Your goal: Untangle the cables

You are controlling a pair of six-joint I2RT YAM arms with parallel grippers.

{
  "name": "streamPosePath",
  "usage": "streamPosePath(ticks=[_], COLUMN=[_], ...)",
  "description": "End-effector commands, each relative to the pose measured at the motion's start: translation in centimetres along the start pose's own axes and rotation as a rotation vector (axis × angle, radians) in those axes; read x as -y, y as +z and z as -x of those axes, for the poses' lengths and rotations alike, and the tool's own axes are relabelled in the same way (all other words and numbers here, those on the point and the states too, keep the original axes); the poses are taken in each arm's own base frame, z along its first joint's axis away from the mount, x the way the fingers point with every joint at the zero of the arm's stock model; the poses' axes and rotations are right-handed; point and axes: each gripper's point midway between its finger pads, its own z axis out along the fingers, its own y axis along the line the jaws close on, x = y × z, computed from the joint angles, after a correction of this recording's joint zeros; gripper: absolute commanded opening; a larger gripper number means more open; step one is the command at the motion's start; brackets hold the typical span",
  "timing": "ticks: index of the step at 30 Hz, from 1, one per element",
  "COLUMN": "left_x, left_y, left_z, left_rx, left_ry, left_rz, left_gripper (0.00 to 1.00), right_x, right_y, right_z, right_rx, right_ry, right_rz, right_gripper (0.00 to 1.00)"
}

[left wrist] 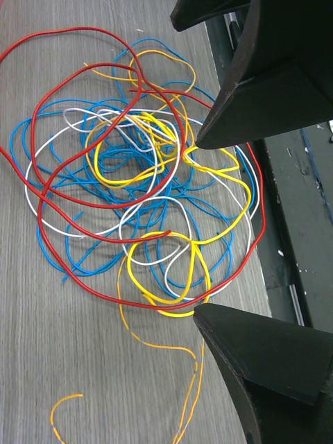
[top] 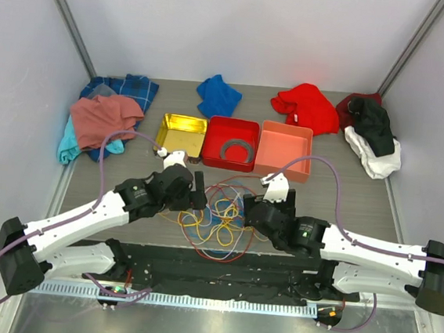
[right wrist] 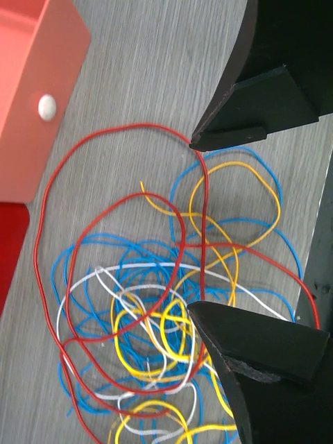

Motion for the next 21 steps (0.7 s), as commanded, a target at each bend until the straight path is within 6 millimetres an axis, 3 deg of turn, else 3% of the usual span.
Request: streamPosePath(ticks=[1, 9, 18, 21], left_x=[0.7, 0.8, -0.4, -0.7], left_y=[0.0, -0.4, -1.3, -1.4], left_z=[0.6, 0.1, -0.4, -0.4], left_rx=[0.029, 0.035, 0.061, 0.063], left_ry=[0.005, -0.002, -0.020, -0.019], left_rz=[-0.044, -0.094, -0.108, -0.099], left_gripper=[1.00, 1.00, 1.00, 1.00], right_x=[-2.6, -5.0, -7.0, -7.2], right_y=[0.4, 1.3, 2.5, 3.4], right_z=[0.5, -1.4, 0.3, 0.0], right_rx=[0.013, -0.062, -0.003, -0.012], right_ry=[0.054, -0.014, -0.047, -0.086], right_rz=[0.090, 0.152, 0.160, 0.131], right_gripper=[0.97, 0.81, 0.66, 0.62])
